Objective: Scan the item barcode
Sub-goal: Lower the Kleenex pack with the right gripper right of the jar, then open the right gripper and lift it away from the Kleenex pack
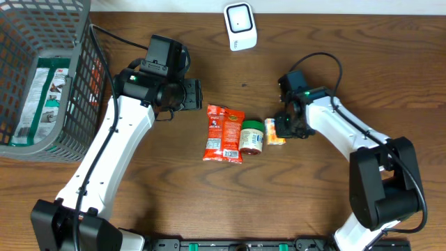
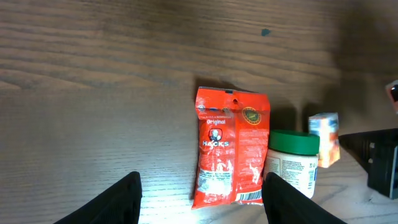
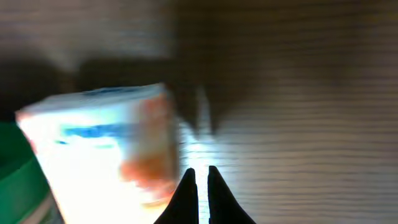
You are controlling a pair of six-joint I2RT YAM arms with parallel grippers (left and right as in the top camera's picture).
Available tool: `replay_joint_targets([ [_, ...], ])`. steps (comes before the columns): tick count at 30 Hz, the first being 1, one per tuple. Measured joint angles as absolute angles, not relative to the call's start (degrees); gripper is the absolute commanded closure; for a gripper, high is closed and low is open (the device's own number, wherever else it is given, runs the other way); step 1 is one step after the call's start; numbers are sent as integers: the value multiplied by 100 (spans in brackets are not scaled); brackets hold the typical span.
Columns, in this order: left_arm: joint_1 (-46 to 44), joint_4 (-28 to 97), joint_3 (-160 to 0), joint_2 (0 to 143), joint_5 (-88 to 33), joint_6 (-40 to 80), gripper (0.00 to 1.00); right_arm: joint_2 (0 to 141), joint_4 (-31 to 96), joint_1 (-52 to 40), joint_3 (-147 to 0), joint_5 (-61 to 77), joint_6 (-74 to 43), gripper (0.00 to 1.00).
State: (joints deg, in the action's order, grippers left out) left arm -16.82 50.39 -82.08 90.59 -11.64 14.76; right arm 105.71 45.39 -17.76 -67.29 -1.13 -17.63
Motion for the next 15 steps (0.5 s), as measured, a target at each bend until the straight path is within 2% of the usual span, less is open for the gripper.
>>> replay_joint_targets([
  [9, -1682, 5039, -8208, 9059, -1164, 1479, 38, 10571, 4554, -1507, -6694, -152, -1734, 96],
  [15, -1682, 5039, -8208, 9059, -1164, 1476, 37, 10558, 4641, -1492, -6716, 676, -1455, 95],
])
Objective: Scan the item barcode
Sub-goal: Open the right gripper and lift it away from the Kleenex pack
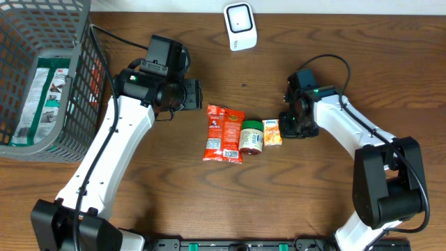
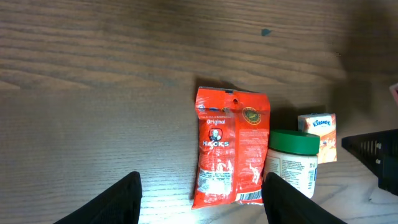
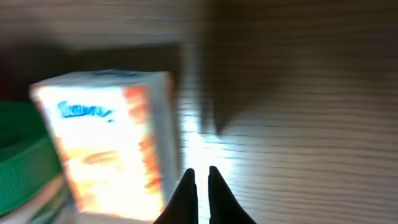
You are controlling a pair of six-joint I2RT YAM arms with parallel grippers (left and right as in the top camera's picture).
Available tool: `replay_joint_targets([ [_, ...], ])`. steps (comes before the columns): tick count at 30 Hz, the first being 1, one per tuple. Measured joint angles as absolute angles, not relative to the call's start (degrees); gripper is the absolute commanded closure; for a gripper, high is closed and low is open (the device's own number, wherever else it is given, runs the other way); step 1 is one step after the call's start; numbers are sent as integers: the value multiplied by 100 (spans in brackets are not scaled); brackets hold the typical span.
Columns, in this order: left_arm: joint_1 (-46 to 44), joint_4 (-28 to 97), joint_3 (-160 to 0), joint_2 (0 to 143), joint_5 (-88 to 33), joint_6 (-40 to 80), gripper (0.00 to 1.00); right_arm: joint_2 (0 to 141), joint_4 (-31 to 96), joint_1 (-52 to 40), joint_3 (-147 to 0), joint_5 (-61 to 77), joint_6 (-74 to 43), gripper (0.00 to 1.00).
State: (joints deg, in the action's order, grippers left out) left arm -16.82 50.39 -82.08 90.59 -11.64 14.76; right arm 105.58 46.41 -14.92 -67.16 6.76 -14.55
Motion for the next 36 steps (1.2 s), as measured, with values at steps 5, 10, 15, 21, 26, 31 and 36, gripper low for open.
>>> replay_joint_targets([
  [5, -1682, 5039, -8208, 9059, -1164, 1476, 38, 10357, 4637, -1492, -6744, 1267, -1356, 96],
  [10, -1682, 5039, -8208, 9059, -1162, 1479, 37, 10342, 4338, -1492, -6724, 1511, -1352, 98],
  [15, -1682, 5037, -8208, 9059, -1162, 1476, 37, 10331, 3568, -1496, -6307, 1653, -1406, 97],
  [21, -1682, 5041, -8208, 9059, -1164, 1476, 38, 10280, 3350, -1485, -6036, 1347, -1605, 99],
  [26, -1682, 5037, -8208, 9059, -1162, 1476, 38, 10267, 3487, -1221, -6036, 1166, -1627, 96],
  [31, -1682, 5026, -8208, 9059, -1162, 1476, 38, 10267, 3520, -1094, -6014, 941, -1627, 95],
  [36, -1682, 5028, -8208, 9059, -1162, 1476, 38, 10267, 3511, -1094, -5988, 913, -1627, 95],
])
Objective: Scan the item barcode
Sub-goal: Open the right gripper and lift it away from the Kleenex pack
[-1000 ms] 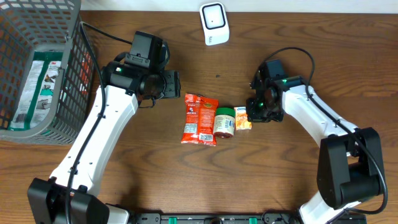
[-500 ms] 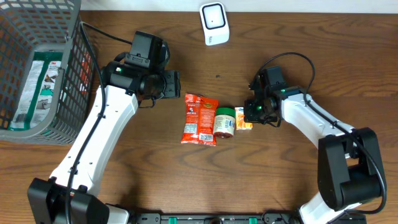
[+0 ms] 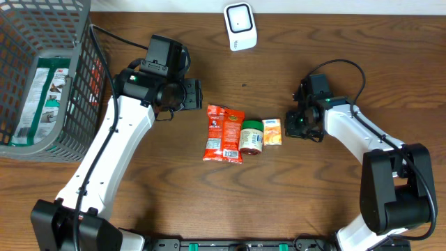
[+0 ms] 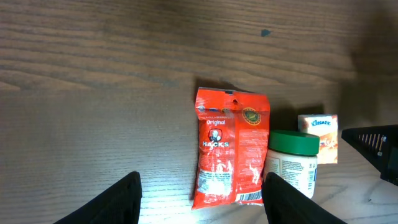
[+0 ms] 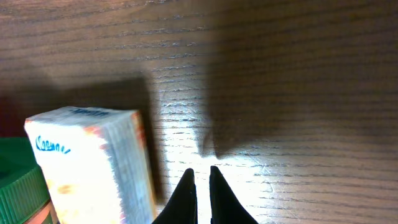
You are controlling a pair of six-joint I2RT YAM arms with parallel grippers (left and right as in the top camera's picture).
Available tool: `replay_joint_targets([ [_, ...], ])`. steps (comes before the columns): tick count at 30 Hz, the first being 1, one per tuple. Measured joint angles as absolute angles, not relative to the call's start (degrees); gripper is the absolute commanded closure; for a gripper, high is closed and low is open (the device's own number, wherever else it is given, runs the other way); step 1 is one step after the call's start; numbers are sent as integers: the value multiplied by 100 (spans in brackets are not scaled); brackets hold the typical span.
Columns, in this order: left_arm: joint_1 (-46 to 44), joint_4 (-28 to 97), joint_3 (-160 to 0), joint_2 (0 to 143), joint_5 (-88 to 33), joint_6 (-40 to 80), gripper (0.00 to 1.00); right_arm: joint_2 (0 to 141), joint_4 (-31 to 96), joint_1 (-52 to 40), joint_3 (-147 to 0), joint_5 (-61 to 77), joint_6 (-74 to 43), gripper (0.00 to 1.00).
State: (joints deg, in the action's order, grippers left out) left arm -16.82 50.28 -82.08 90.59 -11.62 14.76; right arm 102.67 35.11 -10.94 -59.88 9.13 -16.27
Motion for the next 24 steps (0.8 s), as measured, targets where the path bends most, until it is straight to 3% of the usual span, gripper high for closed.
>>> replay_joint_targets([
  [10, -1682, 5028, -8208, 9059, -1162, 1479, 37, 10097, 3828, -1068, -5999, 1437, -1444, 99],
  [24, -1682, 5035, -8208, 9059, -1162, 1476, 38, 10315, 3341, -1072, -6003, 2106, -1380, 99],
])
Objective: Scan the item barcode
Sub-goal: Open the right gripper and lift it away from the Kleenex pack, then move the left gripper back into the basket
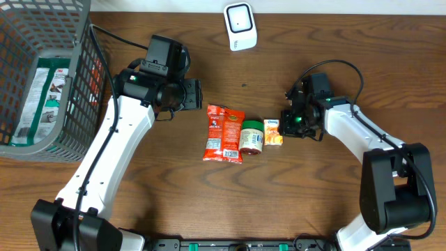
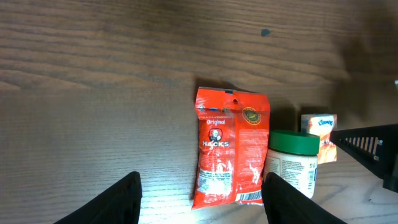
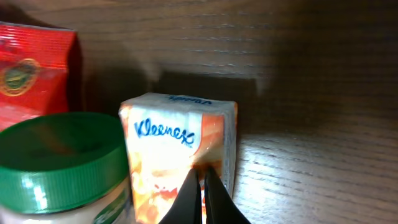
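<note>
A small orange Kleenex tissue pack leans tipped against a green-lidded jar. A red Hacks pouch lies to the jar's left. My right gripper is shut, and its tips press against the pack's right edge. My left gripper is open above the table, left of the pouch. The white scanner stands at the far edge.
A grey wire basket holding a green-and-white package stands at the far left. The right arm's black cable loops over the table behind it. Jar, pouch and pack lie close together in a row.
My right gripper, which stood apart to the pack's right, is now at the pack's right edge. The pack was lying flat and is now tipped up toward the jar. The left arm is unchanged.
At first my shut right gripper was against the tilted pack beside the jar. Then the pack lay flat with the gripper just to its right. The gripper then stood farther right, apart from the pack. Now it touches the pack again, and the pack is tipped.
</note>
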You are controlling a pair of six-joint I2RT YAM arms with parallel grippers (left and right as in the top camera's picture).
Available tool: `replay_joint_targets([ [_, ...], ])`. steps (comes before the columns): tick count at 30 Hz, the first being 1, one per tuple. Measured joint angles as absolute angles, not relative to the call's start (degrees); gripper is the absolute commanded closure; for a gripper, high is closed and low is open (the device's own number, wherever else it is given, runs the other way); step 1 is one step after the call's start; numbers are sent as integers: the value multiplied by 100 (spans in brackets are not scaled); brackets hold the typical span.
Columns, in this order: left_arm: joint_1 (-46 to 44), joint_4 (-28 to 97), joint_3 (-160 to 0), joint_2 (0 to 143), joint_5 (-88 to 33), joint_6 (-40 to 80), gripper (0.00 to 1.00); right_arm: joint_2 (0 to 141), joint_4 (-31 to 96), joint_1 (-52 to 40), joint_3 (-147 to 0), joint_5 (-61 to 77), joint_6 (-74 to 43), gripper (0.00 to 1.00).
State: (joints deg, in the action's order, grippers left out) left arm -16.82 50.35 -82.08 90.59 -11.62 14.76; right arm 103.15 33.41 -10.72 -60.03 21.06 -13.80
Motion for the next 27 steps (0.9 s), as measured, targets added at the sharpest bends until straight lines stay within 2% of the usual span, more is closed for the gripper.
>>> replay_joint_targets([
  [16, -1682, 5078, -8208, 9059, -1162, 1476, 37, 10427, 3623, -1068, -5889, 1382, -1643, 99],
  [27, -1682, 5078, -8208, 9059, -1162, 1476, 37, 10436, 3135, -1068, -5697, 1811, -1743, 99],
])
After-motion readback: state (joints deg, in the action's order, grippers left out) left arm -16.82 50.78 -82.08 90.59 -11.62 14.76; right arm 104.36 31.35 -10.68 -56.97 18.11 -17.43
